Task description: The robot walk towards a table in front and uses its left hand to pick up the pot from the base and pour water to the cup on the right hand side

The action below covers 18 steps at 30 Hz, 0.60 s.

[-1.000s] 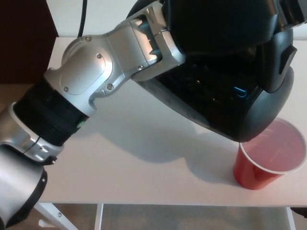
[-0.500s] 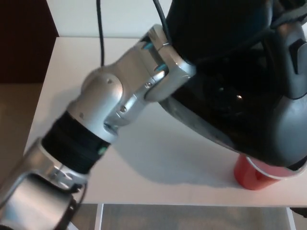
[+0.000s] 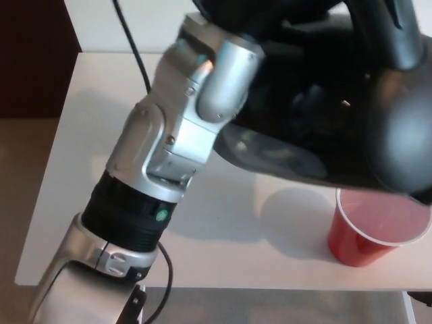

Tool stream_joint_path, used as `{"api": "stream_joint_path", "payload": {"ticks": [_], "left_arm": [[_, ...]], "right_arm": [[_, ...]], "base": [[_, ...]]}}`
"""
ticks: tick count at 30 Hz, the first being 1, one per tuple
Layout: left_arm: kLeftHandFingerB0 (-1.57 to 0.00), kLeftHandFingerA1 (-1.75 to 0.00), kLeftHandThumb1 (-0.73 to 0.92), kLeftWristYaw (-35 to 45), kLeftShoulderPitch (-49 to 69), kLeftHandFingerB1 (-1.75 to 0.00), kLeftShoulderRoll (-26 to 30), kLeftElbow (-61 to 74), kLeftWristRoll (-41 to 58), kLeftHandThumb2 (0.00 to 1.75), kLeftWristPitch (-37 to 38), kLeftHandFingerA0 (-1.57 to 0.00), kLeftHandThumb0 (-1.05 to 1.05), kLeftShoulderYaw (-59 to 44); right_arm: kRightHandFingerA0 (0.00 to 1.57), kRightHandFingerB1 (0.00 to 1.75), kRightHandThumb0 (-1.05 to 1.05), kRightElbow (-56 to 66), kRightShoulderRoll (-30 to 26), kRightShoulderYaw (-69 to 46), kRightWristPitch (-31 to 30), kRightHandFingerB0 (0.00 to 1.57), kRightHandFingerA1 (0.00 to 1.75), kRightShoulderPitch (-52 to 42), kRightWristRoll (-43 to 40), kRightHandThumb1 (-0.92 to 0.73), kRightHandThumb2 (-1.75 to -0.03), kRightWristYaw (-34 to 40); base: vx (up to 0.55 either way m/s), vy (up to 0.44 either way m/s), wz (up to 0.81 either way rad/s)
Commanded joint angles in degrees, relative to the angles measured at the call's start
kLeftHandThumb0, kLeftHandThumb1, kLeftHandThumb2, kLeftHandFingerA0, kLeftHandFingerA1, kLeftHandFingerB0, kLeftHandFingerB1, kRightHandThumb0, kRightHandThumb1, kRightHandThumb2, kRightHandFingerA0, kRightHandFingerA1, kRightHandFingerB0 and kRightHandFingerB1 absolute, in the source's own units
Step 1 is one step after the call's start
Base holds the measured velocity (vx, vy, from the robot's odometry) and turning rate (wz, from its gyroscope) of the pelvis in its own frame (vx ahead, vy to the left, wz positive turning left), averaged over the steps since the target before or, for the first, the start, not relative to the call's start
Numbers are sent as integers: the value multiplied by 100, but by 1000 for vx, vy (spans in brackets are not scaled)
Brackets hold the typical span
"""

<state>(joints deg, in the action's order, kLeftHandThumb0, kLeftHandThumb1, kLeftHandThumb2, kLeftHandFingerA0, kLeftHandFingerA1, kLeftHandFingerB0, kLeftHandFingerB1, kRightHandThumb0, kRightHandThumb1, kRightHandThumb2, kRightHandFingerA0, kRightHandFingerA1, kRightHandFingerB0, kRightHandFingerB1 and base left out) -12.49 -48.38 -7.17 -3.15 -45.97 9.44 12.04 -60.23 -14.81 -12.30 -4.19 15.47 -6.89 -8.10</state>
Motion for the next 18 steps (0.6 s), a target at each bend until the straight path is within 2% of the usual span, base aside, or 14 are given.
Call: {"api": "stream_joint_path", "payload": {"ticks": [1, 4, 5, 9, 11, 15, 18], "left_arm": [[-47, -175, 66, 1026, -193, -175, -710, 770, 3544, 53, -3401, -70, -8, -2638], [-47, -175, 66, 1075, -212, -175, -736, 789, 3521, 53, -3446, -70, -8, -2685], [-55, -175, 61, 1063, -245, -174, -702, 762, 3657, 56, -3488, -72, -5, -2845], [-60, -175, 64, 1082, -204, -164, -573, 671, 4325, 57, -3545, -76, -11, -3483], [-60, -175, 64, 1125, -185, -164, -565, 668, 4400, 57, -3556, -76, -11, -3574], [-63, -175, 61, 1175, 570, -167, -768, 695, 4602, 57, -3472, -76, -8, -3794], [-63, -175, 61, 1220, 554, -167, -789, 725, 4596, 57, -3533, -76, -8, -3844]], "right_arm": [[49, 64, -26, 47, -17, 10, 113, 45, 73, -151, 27, -62, -71, -41], [49, 64, -26, 47, -17, 11, 113, 45, 73, -151, 26, -62, -71, -40], [51, 67, -23, 34, -5, -9, 93, 47, 75, -123, 4, -62, -71, -21], [51, 67, -26, 68, 6, 18, 111, 47, 74, -96, 16, -61, -72, -36], [51, 67, -26, 74, 5, 27, 102, 47, 74, -91, 19, -61, -72, -42], [50, 62, -25, 27, -26, 76, 140, 43, 73, -179, 66, -62, -74, -87], [50, 62, -25, 27, -27, 80, 141, 43, 73, -179, 62, -62, -74, -87]], "base": [[0, 0, 0], [0, 0, 0], [0, 0, 0], [0, 0, 0], [0, 0, 0], [0, 0, 0], [0, 0, 0]]}}
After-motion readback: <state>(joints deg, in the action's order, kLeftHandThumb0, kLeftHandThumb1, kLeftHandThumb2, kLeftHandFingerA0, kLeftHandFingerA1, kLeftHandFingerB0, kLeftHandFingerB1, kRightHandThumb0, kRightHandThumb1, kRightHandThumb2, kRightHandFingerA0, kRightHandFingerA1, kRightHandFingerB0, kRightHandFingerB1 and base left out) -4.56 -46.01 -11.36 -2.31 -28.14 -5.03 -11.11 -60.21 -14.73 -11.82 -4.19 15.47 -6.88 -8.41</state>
